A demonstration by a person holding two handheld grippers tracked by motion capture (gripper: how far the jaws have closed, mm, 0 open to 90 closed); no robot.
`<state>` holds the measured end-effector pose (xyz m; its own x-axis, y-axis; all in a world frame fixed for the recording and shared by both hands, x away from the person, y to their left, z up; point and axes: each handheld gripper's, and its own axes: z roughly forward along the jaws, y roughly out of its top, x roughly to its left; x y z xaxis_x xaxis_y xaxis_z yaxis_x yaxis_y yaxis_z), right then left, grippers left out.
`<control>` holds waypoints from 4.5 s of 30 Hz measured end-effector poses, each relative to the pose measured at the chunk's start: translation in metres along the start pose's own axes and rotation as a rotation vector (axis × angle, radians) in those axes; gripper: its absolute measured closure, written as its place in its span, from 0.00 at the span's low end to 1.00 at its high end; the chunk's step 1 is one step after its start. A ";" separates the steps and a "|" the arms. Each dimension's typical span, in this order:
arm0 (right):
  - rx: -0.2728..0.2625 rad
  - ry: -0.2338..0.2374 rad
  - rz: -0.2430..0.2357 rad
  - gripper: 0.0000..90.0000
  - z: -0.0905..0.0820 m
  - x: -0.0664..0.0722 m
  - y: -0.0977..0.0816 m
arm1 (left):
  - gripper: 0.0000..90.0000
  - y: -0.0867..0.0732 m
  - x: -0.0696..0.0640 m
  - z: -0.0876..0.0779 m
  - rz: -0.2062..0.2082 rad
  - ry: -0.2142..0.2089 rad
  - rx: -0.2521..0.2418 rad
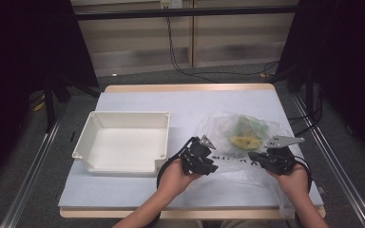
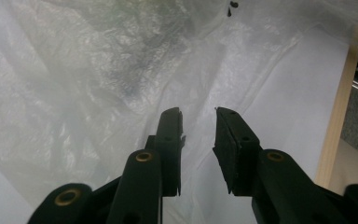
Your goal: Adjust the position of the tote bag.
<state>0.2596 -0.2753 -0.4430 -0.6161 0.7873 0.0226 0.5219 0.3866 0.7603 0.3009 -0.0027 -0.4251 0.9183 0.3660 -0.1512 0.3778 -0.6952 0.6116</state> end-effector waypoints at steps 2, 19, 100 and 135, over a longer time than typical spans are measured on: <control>0.000 0.007 0.004 1.00 0.001 0.000 0.002 | 0.74 0.003 -0.001 0.002 0.009 -0.005 0.002; 0.017 0.031 -0.006 1.00 0.009 0.004 0.001 | 0.48 0.013 -0.002 0.056 -0.002 0.082 0.006; 0.061 0.012 -0.062 0.34 0.026 -0.006 0.016 | 1.00 -0.021 -0.001 0.024 -0.003 -0.022 0.098; 0.152 0.230 -0.153 0.99 0.046 0.037 -0.002 | 0.50 -0.006 -0.005 0.032 0.066 0.048 -0.022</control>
<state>0.2634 -0.2250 -0.4733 -0.8026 0.5918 0.0748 0.4841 0.5730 0.6612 0.2976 -0.0204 -0.4526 0.9343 0.3490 -0.0732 0.3133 -0.7054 0.6358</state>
